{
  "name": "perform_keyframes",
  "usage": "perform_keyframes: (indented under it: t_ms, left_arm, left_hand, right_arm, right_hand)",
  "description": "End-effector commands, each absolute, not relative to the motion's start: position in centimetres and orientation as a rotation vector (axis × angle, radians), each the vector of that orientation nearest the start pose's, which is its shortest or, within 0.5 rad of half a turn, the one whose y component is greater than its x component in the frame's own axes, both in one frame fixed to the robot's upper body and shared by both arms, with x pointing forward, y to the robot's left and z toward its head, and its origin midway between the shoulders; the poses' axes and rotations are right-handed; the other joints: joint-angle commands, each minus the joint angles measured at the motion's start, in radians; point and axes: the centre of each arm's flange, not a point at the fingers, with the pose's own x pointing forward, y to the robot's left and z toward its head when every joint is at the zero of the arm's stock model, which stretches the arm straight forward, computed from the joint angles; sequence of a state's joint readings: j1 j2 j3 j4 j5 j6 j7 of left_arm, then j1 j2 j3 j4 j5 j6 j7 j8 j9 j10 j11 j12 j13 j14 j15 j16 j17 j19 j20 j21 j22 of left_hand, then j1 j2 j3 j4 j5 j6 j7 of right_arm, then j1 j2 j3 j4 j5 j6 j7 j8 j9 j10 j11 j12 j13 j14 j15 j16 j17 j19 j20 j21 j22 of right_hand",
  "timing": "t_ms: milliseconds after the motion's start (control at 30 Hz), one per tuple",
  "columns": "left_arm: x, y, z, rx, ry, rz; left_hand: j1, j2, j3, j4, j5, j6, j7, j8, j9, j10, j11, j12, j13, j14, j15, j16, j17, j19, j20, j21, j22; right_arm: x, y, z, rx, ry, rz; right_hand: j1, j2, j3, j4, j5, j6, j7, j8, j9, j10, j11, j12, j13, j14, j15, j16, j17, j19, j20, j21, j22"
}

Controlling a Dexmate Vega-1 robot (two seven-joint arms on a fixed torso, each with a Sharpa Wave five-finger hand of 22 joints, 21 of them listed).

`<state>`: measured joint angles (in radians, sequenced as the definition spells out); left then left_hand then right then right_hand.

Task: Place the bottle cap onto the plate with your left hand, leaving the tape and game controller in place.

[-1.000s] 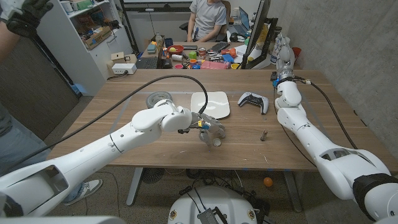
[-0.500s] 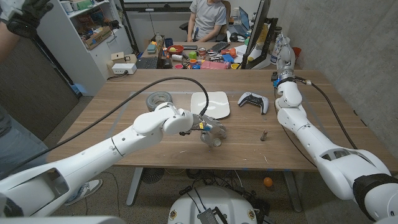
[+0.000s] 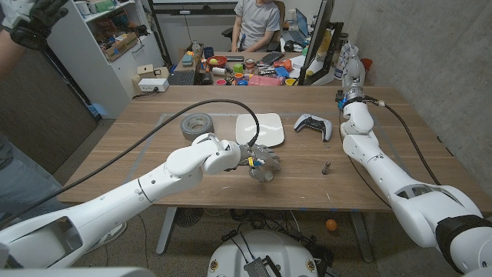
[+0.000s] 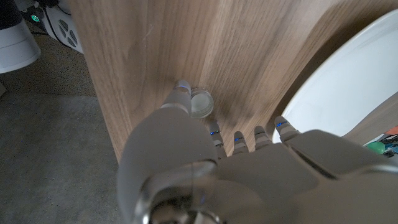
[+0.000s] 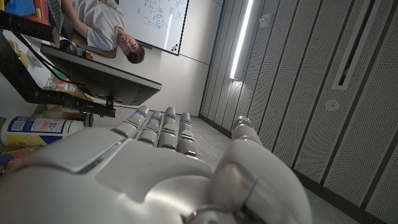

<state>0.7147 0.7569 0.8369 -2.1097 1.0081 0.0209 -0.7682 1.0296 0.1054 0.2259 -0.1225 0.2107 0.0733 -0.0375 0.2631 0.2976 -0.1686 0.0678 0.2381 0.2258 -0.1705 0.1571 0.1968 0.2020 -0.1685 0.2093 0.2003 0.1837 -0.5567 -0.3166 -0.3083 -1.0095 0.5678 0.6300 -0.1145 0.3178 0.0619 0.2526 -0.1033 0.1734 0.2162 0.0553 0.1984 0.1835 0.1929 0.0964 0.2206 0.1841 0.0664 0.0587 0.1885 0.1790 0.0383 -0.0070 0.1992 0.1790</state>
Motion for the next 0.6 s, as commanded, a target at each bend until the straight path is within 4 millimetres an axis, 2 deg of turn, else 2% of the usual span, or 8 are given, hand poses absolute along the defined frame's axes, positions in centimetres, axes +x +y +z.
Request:
perform_keyframes:
  t_ms: [33,367,600]
  left_arm:
    - [50.4,6.0,-5.6,2.128,-0.553,-0.576]
    - [50.4,5.6,-5.6,2.115,-0.551,-0.561]
    - [50.5,4.9,-5.6,2.109,-0.547,-0.549]
  left_hand:
    - [0.005,-0.003,-0.004,0.002,-0.003,0.015,0.003,0.01,0.005,-0.124,0.004,0.004,0.001,-0.141,0.006,0.008,0.004,-0.155,0.002,0.007,0.006]
    - [0.009,0.0,-0.004,0.001,-0.004,0.024,0.007,0.015,0.011,-0.119,0.004,0.006,0.002,-0.135,0.008,0.01,0.004,-0.155,0.002,0.007,0.006]
    - [0.013,0.002,-0.004,0.001,-0.004,0.037,0.012,0.022,0.017,-0.112,0.004,0.01,0.002,-0.127,0.005,0.012,0.004,-0.155,0.003,0.007,0.006]
  right_arm:
    - [65.8,-31.1,10.2,0.215,-0.99,-0.043]
    - [66.2,-31.4,10.0,0.227,-0.984,-0.041]
    - [66.4,-32.3,9.7,0.239,-0.975,-0.052]
  right_hand:
    - [-0.008,-0.002,-0.004,0.001,0.006,0.004,-0.003,-0.003,0.005,0.01,0.0,-0.001,0.001,0.009,0.001,0.001,0.002,-0.002,0.008,-0.002,0.004]
    - [-0.011,-0.004,-0.007,0.001,0.007,0.002,-0.004,-0.004,0.005,0.011,-0.003,-0.002,0.001,0.008,0.0,0.0,0.003,-0.002,0.01,-0.002,0.004]
    - [-0.013,-0.005,-0.009,0.002,0.007,0.001,-0.007,-0.005,0.005,0.01,-0.002,-0.002,0.001,0.008,0.001,0.0,0.003,-0.003,0.01,-0.002,0.004]
